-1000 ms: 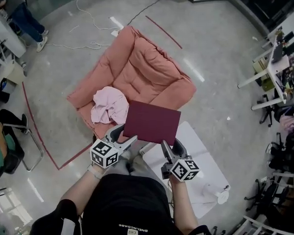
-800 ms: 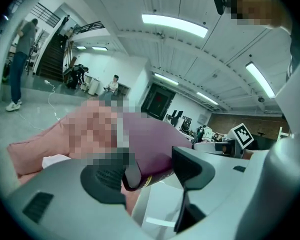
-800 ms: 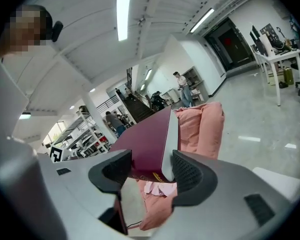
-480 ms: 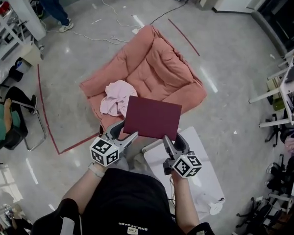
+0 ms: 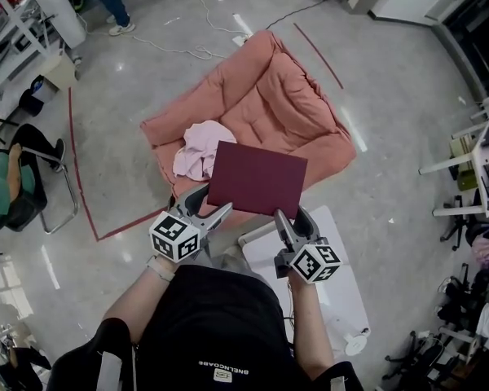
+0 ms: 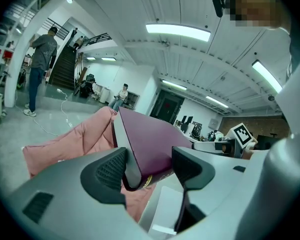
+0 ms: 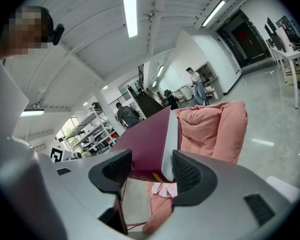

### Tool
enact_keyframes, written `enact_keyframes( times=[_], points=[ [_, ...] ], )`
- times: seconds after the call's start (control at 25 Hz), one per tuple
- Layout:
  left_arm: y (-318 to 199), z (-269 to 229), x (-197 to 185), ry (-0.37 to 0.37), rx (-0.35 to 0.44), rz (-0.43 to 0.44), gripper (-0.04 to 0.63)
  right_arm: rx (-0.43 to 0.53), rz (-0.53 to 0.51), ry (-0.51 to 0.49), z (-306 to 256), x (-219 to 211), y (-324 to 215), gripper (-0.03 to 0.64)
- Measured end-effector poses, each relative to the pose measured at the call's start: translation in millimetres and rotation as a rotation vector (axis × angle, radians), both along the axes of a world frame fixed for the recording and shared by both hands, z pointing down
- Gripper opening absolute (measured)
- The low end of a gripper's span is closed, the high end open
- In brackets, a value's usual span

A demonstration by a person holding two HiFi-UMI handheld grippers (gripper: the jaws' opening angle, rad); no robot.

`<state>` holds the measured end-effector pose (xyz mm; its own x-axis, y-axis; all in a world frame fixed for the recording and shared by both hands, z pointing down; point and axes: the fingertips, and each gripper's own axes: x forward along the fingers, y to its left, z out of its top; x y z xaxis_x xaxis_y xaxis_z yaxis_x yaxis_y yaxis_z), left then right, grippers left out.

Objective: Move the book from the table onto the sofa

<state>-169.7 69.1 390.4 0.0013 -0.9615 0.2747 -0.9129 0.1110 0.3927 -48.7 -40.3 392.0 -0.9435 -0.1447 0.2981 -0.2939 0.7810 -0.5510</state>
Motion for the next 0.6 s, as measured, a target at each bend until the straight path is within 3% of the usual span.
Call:
enact_keyframes(
  times=[0.6],
  points=[
    [9.1,7.5,-99.4,0.030,0.000,0.021,0.290,-0.008,0.004,0.044,6.8,-97.2,11.6,0.272]
  ],
)
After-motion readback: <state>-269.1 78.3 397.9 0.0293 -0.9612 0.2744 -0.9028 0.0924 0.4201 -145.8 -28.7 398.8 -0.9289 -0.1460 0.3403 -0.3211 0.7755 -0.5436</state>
